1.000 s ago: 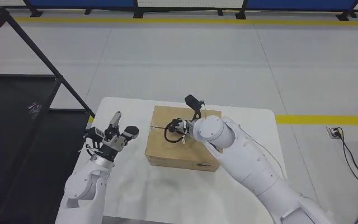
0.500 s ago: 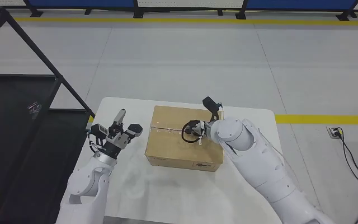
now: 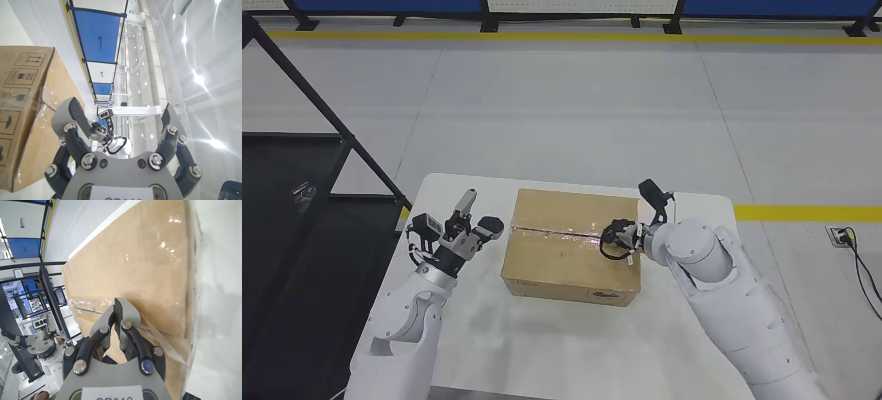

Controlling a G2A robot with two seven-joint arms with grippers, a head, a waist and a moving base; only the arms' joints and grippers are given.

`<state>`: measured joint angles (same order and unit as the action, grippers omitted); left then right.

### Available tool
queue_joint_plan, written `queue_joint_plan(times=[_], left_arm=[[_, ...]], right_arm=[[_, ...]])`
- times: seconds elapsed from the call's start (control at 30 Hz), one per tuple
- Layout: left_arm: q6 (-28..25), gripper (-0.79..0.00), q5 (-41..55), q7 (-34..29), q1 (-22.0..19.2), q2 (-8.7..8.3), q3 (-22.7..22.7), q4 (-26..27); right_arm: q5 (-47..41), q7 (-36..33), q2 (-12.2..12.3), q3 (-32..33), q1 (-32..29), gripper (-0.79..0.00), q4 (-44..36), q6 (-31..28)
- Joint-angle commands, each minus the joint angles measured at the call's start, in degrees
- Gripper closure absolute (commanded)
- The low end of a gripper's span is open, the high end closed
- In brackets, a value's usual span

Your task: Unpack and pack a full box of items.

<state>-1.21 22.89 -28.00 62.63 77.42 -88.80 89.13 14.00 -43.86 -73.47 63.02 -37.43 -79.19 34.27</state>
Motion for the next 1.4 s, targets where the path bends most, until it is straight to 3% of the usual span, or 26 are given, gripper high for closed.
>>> queue_joint_plan(times=[0.0,0.67,1.37], left_arm=[[0.01,-0.785,0.13,-0.03,-0.11,-0.08,0.10,-0.04],[0.65,-0.785,-0.15,0.26,-2.30,-0.70,1.75,-0.76],[0.14,-0.785,1.02,1.17,-1.94,-1.44,1.09,0.08]], right_arm=[[0.28,0.30,0.37,1.36,-1.01,0.000,-1.06,0.07],[0.13,-1.48,3.34,11.92,-9.96,0.000,-7.96,-1.44],[-2.65,-1.44,4.18,13.09,-11.16,0.000,-5.38,-4.46]])
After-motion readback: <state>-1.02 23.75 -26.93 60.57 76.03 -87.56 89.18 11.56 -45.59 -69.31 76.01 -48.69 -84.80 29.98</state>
